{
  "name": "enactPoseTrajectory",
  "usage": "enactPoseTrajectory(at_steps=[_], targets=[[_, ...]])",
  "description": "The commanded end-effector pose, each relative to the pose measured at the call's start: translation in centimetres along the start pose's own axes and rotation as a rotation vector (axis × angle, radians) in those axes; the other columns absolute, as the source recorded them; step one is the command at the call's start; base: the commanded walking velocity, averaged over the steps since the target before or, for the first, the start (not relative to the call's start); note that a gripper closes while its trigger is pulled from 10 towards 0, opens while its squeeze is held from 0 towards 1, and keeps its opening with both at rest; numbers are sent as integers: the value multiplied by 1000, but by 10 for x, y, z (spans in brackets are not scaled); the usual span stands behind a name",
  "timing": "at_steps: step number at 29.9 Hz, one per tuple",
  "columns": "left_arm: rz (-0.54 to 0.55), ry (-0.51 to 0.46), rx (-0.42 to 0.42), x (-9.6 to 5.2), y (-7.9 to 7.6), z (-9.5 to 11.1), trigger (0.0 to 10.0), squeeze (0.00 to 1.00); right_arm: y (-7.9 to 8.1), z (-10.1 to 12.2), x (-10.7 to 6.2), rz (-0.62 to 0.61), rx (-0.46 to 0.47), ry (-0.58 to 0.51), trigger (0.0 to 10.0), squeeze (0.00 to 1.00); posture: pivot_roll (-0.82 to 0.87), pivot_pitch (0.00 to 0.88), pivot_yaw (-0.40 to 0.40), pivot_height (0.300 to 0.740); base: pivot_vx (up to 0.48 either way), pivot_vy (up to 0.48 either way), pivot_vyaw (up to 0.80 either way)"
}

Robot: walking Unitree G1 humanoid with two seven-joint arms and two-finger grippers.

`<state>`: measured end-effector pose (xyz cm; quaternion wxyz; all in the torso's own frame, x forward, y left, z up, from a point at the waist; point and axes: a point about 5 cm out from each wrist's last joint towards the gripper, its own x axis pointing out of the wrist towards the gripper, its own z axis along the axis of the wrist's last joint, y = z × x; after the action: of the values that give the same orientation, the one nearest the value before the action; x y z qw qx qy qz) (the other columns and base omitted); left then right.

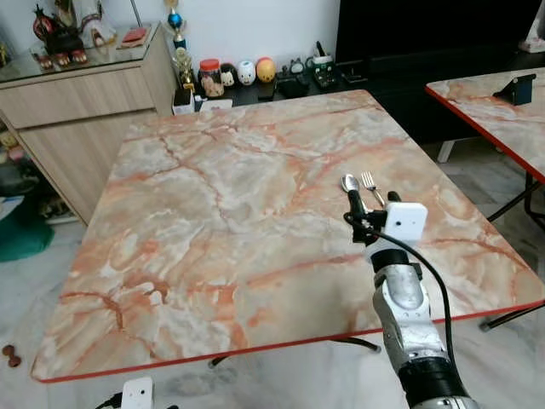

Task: Setting the table

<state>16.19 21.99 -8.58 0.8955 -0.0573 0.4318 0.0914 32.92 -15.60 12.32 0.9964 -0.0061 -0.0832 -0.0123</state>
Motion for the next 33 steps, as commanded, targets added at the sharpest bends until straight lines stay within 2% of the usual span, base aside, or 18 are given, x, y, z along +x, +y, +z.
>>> enactPoseTrajectory(at_steps=[1, 6, 20, 26, 27, 28, 29, 30, 33], targets=[[13, 19, -6, -1, 5, -2, 10000, 0, 4, 0, 1, 10, 5, 3, 10000, 0, -89, 0, 74, 740, 262, 0, 0], [9, 19, -11, -1, 5, -3, 10000, 0, 5, 0, 1, 12, 5, 6, 10000, 0, -89, 0, 74, 740, 269, 0, 0], [10, 19, -10, -1, 4, -2, 10000, 0, -1, 0, 2, -6, -29, 21, 10000, 0, -89, 0, 72, 740, 0, 0, 0], [10, 21, -10, -1, 4, -2, 10000, 0, -19, 5, 13, -76, 4, 68, 10000, 0, -91, 0, 73, 740, 0, 0, 0], [10, 22, -9, -1, 4, -2, 10000, 0, -24, 3, 17, -79, -45, 117, 10000, 0, -92, 0, 74, 740, 0, 0, 0], [9, 23, -9, -1, 4, -2, 10000, 0, -29, 4, 21, -73, -43, 132, 10000, 859, -94, 0, 72, 740, 0, 0, 0], [9, 23, -9, -1, 4, -2, 10000, 0, -29, 4, 21, -73, -43, 132, 10000, 859, -94, 0, 72, 740, 0, 0, 0], [9, 23, -9, 0, 4, -2, 10000, 0, -34, 2, 25, -74, -47, 186, 10000, 1000, -94, 0, 73, 740, 0, 0, 0], [7, 24, -10, 0, 4, -2, 10000, 0, -42, -7, 30, -86, -91, 306, 10000, 1000, -98, 0, 73, 740, 0, 0, 0]])
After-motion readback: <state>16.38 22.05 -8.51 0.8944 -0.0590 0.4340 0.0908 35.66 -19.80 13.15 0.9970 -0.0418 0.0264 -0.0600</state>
